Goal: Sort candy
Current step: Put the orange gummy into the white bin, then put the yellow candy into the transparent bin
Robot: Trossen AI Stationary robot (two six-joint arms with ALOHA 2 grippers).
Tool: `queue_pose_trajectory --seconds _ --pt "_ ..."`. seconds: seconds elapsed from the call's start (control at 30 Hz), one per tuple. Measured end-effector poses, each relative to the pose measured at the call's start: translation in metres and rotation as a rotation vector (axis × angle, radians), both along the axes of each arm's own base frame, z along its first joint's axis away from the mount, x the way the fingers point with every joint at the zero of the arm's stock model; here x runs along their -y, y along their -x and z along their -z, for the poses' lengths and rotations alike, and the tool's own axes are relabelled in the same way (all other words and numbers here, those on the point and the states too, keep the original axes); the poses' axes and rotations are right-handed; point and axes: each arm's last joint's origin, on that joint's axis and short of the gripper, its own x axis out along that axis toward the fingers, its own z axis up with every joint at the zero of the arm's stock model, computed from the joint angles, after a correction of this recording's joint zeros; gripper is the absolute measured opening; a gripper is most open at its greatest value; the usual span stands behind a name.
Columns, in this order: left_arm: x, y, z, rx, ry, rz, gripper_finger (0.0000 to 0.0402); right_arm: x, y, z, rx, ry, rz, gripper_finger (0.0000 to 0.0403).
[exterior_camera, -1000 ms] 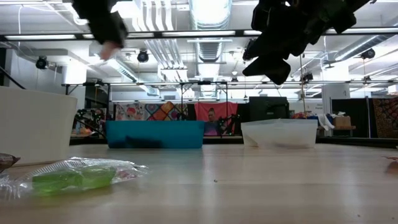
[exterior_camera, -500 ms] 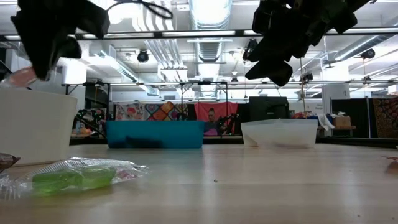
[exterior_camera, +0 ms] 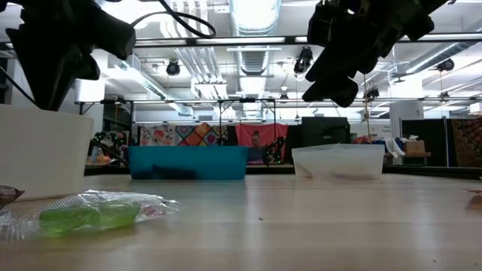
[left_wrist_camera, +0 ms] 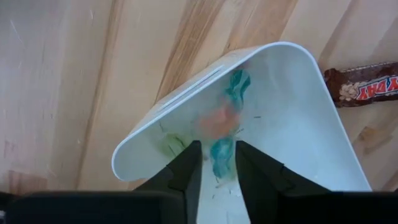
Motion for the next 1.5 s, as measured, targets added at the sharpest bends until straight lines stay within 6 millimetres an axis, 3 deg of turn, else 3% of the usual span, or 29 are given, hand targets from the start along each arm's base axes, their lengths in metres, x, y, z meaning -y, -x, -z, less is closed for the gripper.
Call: queue_pose_trajectory --seconds 0.2,0.4,0.73,0.97,1.17,1.5 --pt "0.0 0.0 0.0 -0.002 -0.001 0.021 0.0127 0.0 0.002 0.003 -0.047 -0.044 0.034 0.0192" --pt "0.0 0.001 -0.005 0.046 0.01 0.085 0.0141 0.0 0.007 0.009 -0.153 -0.124 0.1 0.0192" --pt "0.006 -0.025 -0.025 0.49 -0.021 0.398 0.0142 -0.018 0.034 0.027 -0.537 -0.274 0.251 0.0185" --pt "0.01 -0.04 -0.035 0.699 -0.109 0.567 0.0142 -0.04 0.049 0.016 -0.746 -0.288 0.333 0.0164" --pt "0.008 -0.045 -0.039 0.75 -0.206 0.55 0.0142 -0.057 0.053 0.011 -0.763 -0.295 0.323 0.0164" --pt "0.007 -0.045 -0.038 0.75 -0.263 0.526 0.0142 -0.073 0.061 0.012 -0.823 -0.381 0.447 0.0203"
